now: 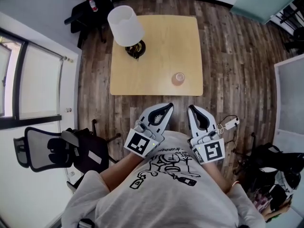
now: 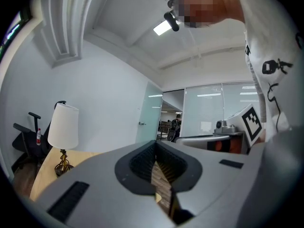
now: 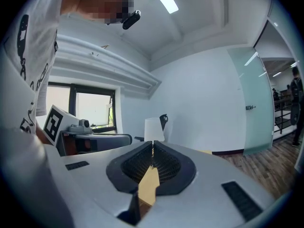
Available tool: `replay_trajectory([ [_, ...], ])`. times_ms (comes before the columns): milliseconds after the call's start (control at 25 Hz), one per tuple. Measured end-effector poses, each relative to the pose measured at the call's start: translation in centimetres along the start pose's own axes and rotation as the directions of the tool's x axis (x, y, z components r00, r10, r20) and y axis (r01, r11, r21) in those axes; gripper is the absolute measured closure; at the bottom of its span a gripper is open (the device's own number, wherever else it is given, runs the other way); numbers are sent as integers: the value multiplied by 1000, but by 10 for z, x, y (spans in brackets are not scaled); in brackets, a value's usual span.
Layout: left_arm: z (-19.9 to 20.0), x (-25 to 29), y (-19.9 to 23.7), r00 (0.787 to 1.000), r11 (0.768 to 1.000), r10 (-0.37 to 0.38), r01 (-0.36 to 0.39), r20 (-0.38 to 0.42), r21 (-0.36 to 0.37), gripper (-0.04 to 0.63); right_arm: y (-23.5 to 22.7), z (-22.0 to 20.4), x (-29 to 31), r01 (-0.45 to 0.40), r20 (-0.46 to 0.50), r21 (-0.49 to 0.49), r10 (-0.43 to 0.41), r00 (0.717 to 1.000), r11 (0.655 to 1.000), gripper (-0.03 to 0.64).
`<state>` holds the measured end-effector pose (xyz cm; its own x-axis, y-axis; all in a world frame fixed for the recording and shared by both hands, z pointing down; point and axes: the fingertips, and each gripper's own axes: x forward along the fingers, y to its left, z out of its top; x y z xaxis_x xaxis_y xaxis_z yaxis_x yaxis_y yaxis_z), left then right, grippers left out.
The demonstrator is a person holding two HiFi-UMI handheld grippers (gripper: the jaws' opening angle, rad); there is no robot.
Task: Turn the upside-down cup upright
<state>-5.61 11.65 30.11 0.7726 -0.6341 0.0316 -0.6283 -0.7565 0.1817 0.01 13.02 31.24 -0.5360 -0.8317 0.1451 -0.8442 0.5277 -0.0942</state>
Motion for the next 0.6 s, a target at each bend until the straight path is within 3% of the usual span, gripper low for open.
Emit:
replay_trajectory([
  [400,-23,38,52,998,998,-57,56,-19,-39,586,-35,-20,55,-13,-29,3,13,999,1000,592],
  [600,-54,62,69,996,998,-60,60,-58,-2,586,-65,-40,75,-41,1,-4,41,999,999,592],
])
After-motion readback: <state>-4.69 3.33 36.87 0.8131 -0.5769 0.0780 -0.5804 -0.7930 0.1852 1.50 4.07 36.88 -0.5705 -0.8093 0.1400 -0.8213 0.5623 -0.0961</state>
